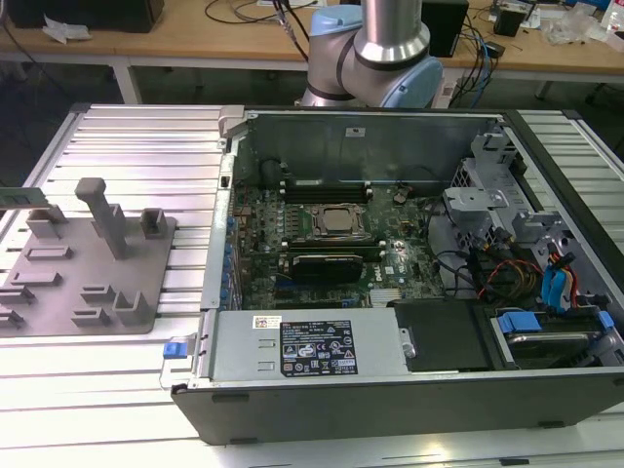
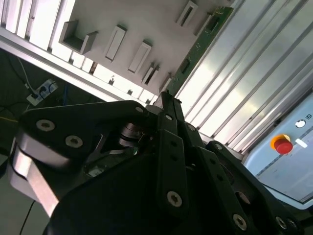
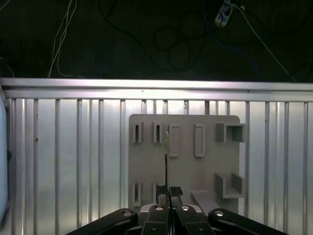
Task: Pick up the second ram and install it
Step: 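Pick up the second ram and move it above second insertion slot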
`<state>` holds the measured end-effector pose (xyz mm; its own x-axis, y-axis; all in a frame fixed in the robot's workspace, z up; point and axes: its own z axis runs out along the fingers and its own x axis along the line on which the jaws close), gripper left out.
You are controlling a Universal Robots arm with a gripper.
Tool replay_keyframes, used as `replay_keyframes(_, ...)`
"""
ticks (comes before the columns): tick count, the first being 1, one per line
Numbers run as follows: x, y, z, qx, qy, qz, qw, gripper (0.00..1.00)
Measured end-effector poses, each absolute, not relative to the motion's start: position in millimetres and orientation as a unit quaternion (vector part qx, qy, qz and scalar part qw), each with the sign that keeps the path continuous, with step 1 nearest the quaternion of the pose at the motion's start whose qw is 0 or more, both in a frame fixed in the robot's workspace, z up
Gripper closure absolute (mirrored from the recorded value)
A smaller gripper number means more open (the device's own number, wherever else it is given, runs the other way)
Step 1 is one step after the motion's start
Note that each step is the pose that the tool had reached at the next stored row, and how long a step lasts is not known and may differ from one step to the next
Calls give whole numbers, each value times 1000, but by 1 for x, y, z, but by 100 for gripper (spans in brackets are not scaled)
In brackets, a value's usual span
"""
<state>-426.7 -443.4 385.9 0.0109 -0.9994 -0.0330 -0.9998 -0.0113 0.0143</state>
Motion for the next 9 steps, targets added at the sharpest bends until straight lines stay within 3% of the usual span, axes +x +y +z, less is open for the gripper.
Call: replay_keyframes(9, -426, -443, 403, -713, 701, 18, 8, 91)
